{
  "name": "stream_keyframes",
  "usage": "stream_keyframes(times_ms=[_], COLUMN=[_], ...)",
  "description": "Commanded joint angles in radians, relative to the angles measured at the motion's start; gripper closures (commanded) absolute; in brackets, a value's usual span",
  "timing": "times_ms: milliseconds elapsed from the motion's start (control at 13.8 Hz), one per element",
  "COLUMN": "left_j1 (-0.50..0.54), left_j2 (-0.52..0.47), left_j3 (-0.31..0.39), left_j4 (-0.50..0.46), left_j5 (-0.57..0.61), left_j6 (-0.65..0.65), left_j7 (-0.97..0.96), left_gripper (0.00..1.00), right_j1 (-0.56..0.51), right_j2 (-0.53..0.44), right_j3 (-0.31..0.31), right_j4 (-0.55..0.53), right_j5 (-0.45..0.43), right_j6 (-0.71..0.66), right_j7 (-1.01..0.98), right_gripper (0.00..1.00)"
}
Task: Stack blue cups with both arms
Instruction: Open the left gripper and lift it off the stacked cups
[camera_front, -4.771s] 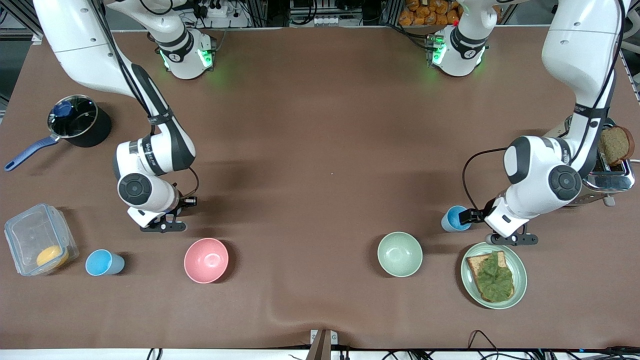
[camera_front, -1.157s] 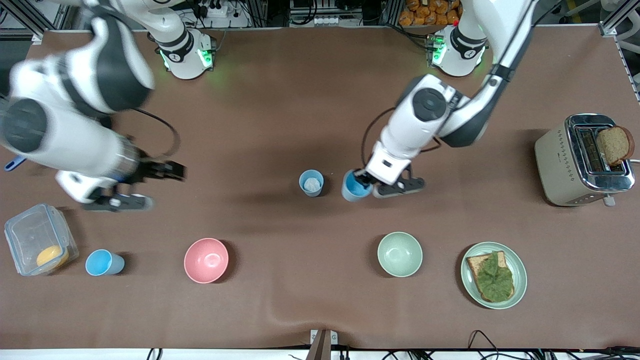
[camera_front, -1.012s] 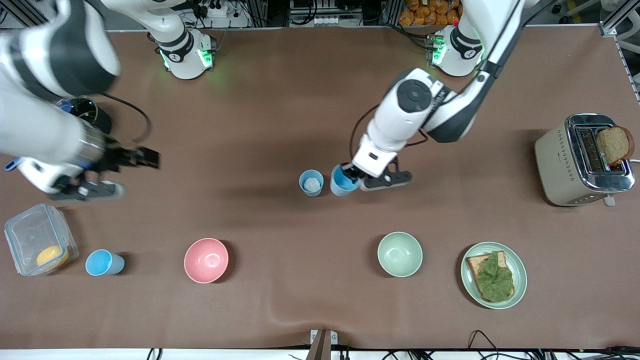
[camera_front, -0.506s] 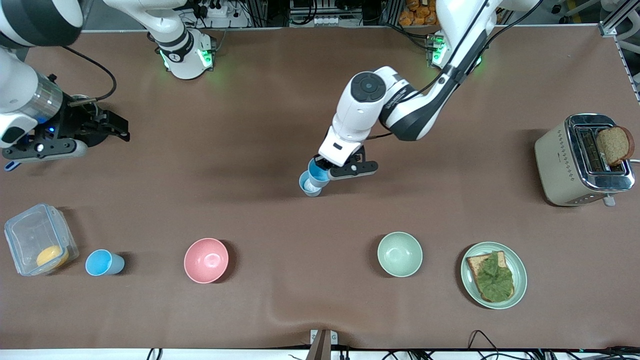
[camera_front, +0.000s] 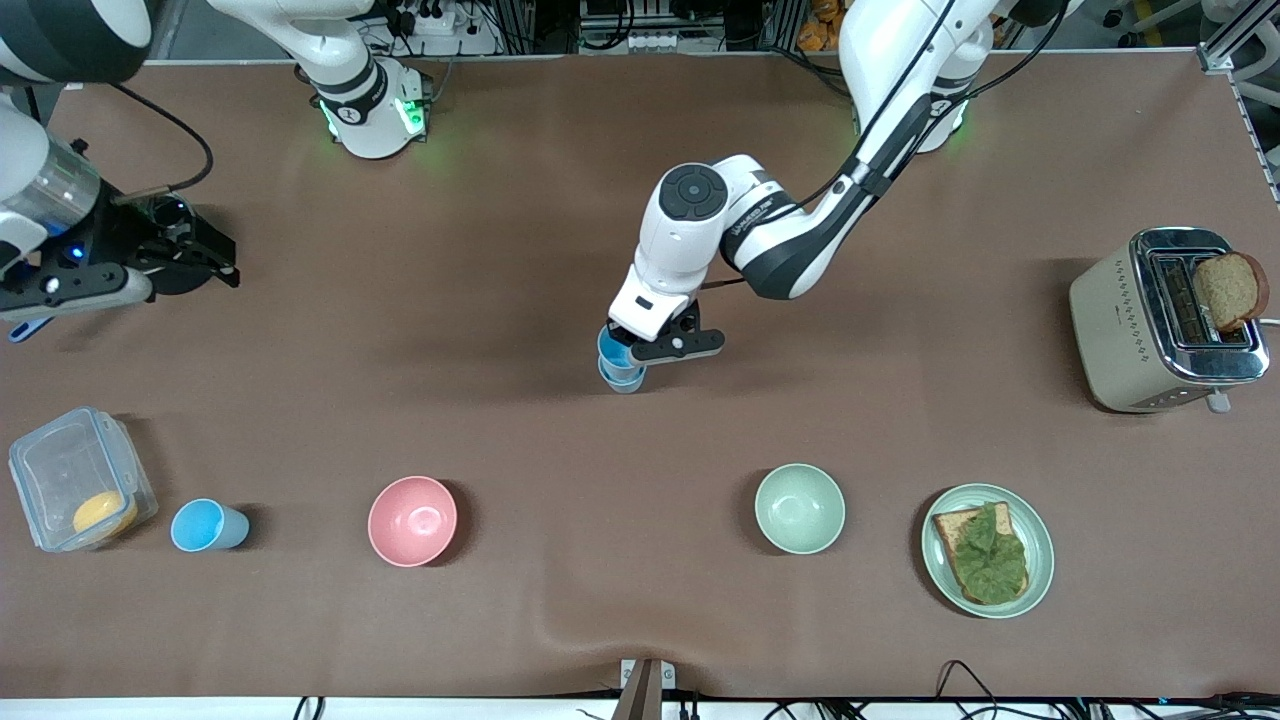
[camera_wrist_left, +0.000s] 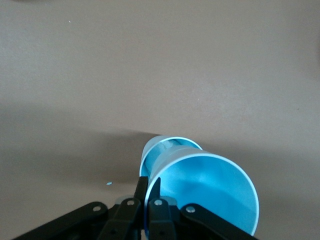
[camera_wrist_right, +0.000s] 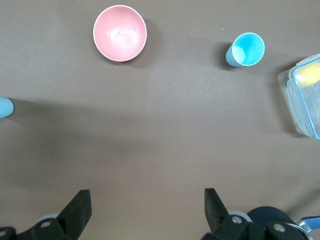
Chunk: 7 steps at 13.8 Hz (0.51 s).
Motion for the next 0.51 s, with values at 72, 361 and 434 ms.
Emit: stream_keyframes(times_ms=[72,361,434], left_j1=[-0.017,-0.015,-0.009], left_j2=[0.023,0.017,0.008], left_j3=[0.009,0.012,0.012], left_j4=[0.025,0.026,0.025], left_j5=[0.035,0.046,0.067], left_j6=[-0.004,-0.006,-0.006], left_j7=[-0.037,-0.049,-0.052], left_gripper=[1.0,0.0,0.0], right_j1=[-0.02,-0.017,-0.022], right_j2=[0.005,0.01,0.008], right_j3=[0.02,0.025,0.022], right_j4=[0.073,0.091,0.091], right_j5=[-0.033,-0.063,-0.069], right_j6=[-0.139,-0.168,-0.17], right_j7=[-0.01,-0.01,-0.008], right_gripper=[0.0,0.0,0.0])
